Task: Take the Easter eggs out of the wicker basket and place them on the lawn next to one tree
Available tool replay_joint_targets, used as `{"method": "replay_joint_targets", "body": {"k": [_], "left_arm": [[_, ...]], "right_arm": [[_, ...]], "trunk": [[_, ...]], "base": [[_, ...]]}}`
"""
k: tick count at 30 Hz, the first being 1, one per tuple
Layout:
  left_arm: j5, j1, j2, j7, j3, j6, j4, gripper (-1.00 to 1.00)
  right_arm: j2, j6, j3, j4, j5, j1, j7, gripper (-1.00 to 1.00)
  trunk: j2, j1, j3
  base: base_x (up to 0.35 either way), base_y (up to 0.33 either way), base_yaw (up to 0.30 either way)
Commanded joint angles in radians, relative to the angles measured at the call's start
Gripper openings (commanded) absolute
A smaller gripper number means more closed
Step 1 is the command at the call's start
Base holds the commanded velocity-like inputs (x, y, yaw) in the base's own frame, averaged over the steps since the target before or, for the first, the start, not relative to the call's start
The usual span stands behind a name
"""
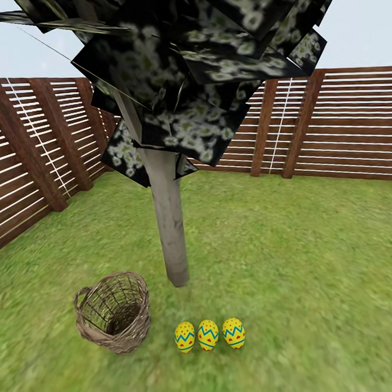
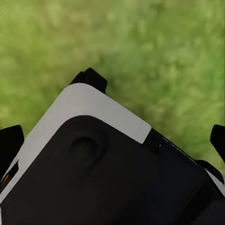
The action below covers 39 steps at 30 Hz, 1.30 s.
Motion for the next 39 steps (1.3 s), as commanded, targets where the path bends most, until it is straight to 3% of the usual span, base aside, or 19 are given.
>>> {"method": "replay_joint_targets", "body": {"k": [1, 29, 39], "left_arm": [[0.011, -0.001, 0.000, -0.006, -0.008, 0.003, 0.003, 1.00], [0.011, -0.001, -0.001, -0.006, -0.008, 0.003, 0.003, 1.00], [0.011, -0.001, -0.001, -0.006, -0.008, 0.003, 0.003, 1.00]], "right_arm": [[-0.001, -0.007, -0.008, 0.004, 0.006, -0.002, 0.001, 1.00], [-0.001, -0.005, -0.009, 0.018, 0.001, 0.015, 0.007, 1.00], [0.008, -0.007, -0.010, 0.018, 0.002, 0.020, 0.009, 1.00]], "trunk": [[-0.001, 0.000, -0.001], [-0.001, 0.000, -0.001], [-0.001, 0.000, 0.012]], "base": [[0.000, 0.000, 0.000], [0.000, 0.000, 0.000], [0.000, 0.000, 0.000]]}}
